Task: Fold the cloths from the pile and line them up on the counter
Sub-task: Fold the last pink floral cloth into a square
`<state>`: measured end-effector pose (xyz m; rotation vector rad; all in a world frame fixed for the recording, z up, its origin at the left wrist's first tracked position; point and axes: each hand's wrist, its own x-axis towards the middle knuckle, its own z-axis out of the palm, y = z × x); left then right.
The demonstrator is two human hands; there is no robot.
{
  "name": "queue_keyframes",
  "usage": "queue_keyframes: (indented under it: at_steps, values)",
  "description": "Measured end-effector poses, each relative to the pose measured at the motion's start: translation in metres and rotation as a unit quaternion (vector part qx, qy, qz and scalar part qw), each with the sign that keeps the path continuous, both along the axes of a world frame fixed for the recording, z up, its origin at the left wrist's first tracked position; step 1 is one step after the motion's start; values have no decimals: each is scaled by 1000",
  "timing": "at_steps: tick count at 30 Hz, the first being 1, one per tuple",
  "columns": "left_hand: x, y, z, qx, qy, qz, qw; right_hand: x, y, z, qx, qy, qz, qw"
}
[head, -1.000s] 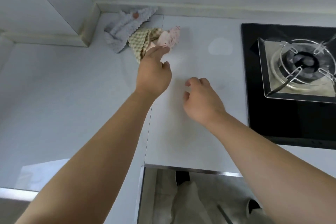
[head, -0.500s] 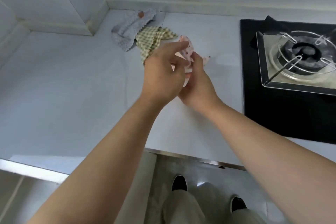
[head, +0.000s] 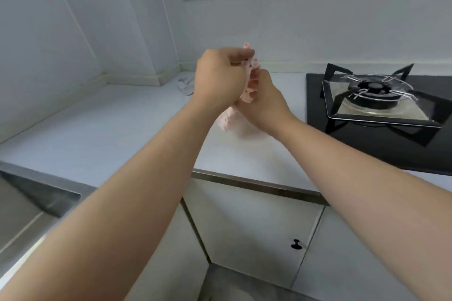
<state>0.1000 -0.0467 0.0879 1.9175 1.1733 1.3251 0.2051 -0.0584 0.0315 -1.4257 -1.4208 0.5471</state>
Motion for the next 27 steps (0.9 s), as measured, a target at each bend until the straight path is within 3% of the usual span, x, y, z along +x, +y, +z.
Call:
queue_keyframes:
  at_steps: [3, 8, 12, 16, 21, 24, 27]
  values:
    - [-9, -32, 14, -9, -9, -18, 1000, -11, -33, 13, 23, -14, -51, 998]
    - [-30, -60, 31, 2, 5, -26, 1000, -19, -74, 34, -28, -76, -64, 995]
    - [-51, -59, 37, 86, 84, 41, 992, -12, -91, 53, -59, -146, -46, 986]
    - [-59, -49, 35, 104, 149, 61, 981, 5, -99, 64, -17, -182, -75, 980]
    - [-53, -36, 37, 153, 222, 80, 960, 22, -97, 71, 1, -149, -24, 989]
    - [-49, -29, 39, 152, 241, 57, 957, 26, -96, 76, -22, -209, -15, 978]
    - [-45, -29, 45, 87, 207, 16, 974, 30, -89, 77, 4, -284, -25, 959]
